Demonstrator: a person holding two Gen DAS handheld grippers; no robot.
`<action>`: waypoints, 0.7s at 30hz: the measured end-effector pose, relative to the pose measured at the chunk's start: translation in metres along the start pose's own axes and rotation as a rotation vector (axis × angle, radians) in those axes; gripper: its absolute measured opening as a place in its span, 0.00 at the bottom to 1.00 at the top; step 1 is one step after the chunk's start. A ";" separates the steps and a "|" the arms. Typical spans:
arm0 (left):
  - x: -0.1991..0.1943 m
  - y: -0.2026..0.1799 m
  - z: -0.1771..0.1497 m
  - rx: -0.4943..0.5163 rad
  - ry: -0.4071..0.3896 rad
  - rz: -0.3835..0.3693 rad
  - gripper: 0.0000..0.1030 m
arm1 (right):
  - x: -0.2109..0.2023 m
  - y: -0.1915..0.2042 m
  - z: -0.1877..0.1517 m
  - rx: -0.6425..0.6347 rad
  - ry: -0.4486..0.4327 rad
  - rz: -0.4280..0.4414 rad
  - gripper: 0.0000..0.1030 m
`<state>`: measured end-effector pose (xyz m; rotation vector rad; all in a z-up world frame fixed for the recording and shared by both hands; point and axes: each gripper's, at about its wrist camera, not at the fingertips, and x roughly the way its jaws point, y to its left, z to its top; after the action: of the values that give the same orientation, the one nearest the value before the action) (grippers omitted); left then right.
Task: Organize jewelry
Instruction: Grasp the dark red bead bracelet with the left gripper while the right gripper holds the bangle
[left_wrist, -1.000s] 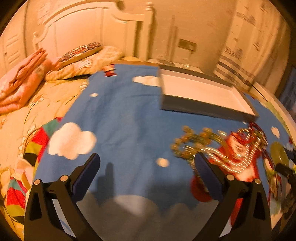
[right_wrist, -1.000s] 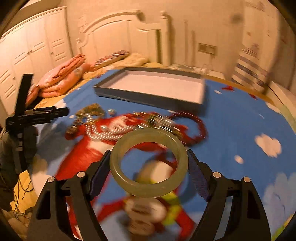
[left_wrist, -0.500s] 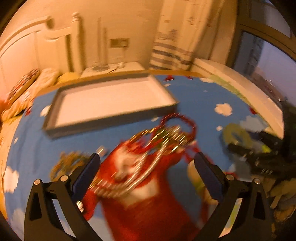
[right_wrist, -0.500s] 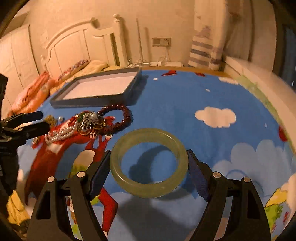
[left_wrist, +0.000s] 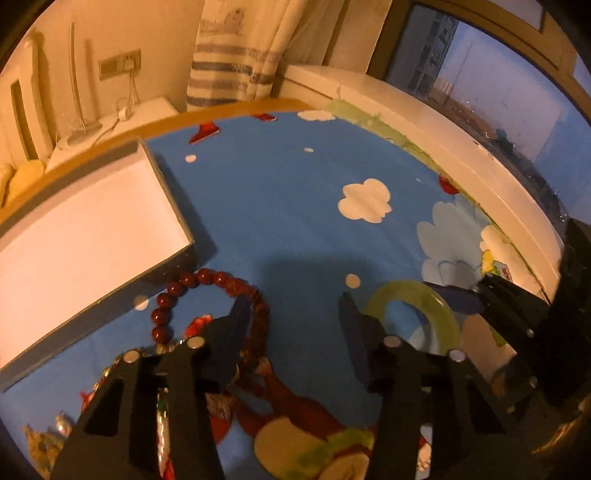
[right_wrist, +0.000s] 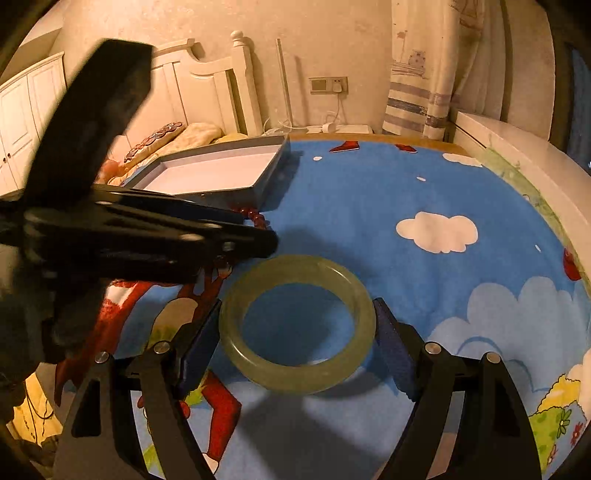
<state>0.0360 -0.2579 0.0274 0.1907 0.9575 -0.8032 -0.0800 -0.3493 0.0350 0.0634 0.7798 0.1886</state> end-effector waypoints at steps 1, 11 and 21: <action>0.004 0.002 0.000 0.002 0.011 0.006 0.40 | 0.000 -0.001 0.000 0.005 0.000 0.005 0.75; 0.018 0.001 -0.012 0.088 0.054 0.152 0.11 | 0.002 -0.001 0.000 0.008 0.007 0.015 0.75; -0.072 0.022 -0.020 -0.118 -0.173 -0.135 0.10 | 0.003 -0.002 0.001 0.007 0.005 0.018 0.75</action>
<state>0.0152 -0.1948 0.0685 -0.0458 0.8576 -0.8697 -0.0764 -0.3507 0.0333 0.0763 0.7855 0.2029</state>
